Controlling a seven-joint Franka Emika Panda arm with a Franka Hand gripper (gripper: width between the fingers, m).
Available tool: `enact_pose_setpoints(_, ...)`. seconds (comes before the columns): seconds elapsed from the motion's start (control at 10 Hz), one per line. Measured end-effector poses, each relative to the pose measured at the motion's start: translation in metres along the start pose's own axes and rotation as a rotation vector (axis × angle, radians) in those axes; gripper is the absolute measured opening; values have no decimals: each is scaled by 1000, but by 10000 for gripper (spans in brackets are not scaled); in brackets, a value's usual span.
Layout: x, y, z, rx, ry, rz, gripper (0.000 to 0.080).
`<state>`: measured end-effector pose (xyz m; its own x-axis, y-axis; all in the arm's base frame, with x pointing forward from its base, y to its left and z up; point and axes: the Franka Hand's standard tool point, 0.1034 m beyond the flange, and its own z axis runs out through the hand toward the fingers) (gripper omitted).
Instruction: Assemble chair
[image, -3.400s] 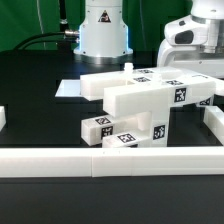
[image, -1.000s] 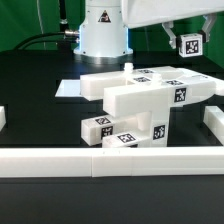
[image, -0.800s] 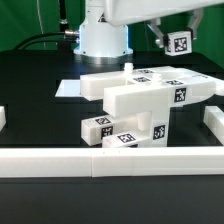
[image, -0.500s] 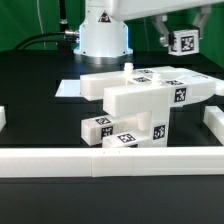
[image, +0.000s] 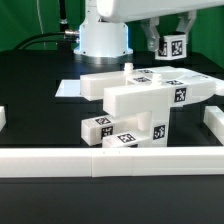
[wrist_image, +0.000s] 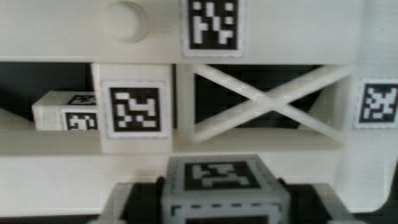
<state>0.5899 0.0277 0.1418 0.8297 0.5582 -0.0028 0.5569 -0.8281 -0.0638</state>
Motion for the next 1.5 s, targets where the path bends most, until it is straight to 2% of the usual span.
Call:
enact_pose_setpoints(0.1, 2, 5, 1, -8, -4, -21, 284)
enact_pose_setpoints(0.4, 1, 5, 2, -7, -7, -18, 284)
enact_pose_setpoints(0.9, 6, 7, 13, 1, -23, -51, 284)
enact_pose_setpoints(1.5, 8, 16, 14, -4, -18, -89, 284)
